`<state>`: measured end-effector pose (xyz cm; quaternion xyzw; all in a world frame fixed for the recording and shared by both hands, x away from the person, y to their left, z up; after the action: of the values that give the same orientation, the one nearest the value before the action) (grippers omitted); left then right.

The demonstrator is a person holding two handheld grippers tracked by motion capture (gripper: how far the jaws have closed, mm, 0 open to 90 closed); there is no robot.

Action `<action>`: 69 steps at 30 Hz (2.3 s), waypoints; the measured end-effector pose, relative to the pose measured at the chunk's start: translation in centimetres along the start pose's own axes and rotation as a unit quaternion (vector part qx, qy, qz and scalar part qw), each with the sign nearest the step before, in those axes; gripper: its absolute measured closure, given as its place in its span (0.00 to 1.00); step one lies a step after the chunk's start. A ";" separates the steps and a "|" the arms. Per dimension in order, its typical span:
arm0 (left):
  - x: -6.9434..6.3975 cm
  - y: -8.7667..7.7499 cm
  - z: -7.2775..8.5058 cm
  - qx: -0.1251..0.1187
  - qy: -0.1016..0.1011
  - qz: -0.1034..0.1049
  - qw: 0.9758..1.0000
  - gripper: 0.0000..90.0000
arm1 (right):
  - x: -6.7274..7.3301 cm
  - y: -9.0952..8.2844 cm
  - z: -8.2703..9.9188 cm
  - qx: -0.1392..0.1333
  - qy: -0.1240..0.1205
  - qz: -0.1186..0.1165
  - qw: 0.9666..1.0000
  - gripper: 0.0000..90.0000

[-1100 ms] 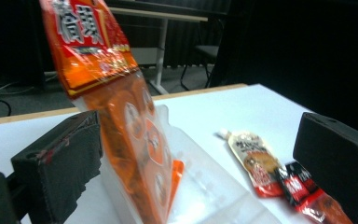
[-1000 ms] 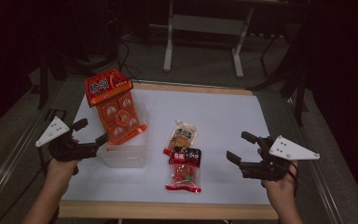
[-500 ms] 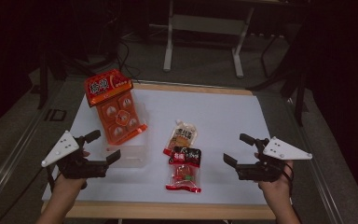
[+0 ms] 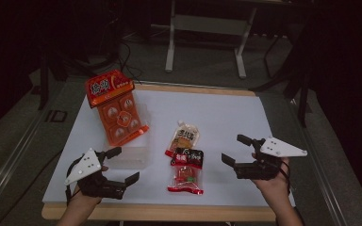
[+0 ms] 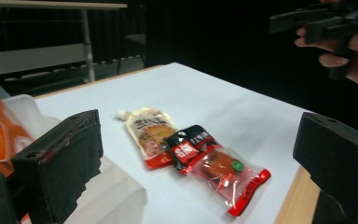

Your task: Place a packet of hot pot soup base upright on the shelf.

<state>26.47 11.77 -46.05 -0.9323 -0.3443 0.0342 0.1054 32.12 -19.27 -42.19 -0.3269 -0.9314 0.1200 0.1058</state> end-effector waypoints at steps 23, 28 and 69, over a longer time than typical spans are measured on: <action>-2.1 1.1 3.1 0.017 0.031 0.002 0.999 0.02 | 0.1 6.8 4.4 0.068 -0.017 -0.070 0.995 0.22; -2.3 1.2 3.8 0.027 0.036 0.003 0.999 0.02 | -0.7 8.3 5.9 0.096 -0.016 -0.069 0.993 0.23; -2.4 1.8 4.9 0.040 0.040 0.013 0.998 0.02 | -5.1 13.8 12.6 0.221 0.038 -0.075 0.972 0.22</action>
<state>25.12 9.65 -51.24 -0.9324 -0.3259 0.0123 0.1557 40.59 -14.04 -58.79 -0.2289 -0.8989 0.3021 0.2199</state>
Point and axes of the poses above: each handheld gripper's, and its own axes: y roughly forward along the jaws, z roughly out of its underside, x roughly to its left, the point moved 9 cm from there along y, roughly forward along the jaws, and after that the axes turned 5 degrees about y, right-handed, at the moved point
